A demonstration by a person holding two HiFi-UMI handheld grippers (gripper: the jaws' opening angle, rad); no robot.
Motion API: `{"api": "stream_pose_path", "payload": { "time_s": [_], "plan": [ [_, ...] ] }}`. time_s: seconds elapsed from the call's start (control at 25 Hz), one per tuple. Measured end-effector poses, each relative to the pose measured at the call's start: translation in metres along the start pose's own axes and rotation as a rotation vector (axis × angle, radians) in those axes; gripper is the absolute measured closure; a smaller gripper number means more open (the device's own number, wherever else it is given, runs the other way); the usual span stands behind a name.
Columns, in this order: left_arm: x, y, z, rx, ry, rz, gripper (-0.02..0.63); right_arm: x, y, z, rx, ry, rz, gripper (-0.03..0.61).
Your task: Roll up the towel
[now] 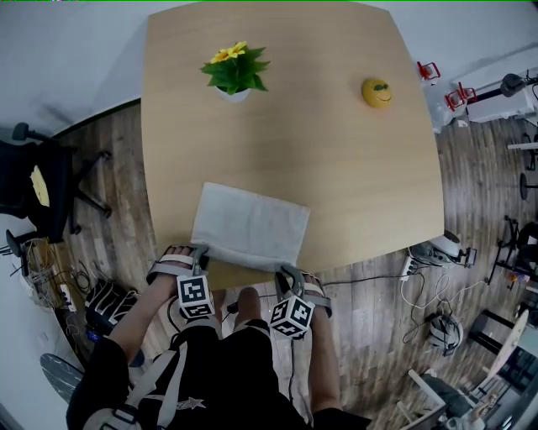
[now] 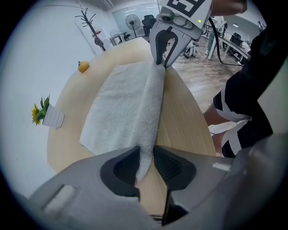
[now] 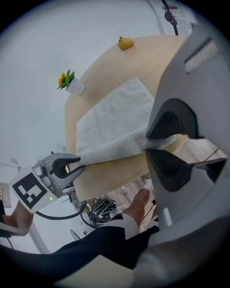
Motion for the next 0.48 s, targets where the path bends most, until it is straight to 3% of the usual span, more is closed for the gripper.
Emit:
{"api": "stream_pose_path", "payload": {
  "time_s": [0.32,0.48],
  "plan": [
    [0.0005,-0.0010,0.0006,-0.004,-0.014,-0.016,0.508,-0.0003,-0.0012,0.0002,-0.022,0.009,0.008,0.499],
    [0.0006,-0.0007,-0.0023,0.031,-0.037,-0.035,0.547,-0.0001,0.0000,-0.0018,-0.040,0.024,0.003,0.500]
  ]
}}
Point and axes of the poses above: the fingertips, and each gripper's own axes: y backward along the fingers, z to its right, x out of its top, the point moved 3 cm from there along y, backward along the fingers, and after that the axes turned 4 degrees about -y, right-handed, at the moved point
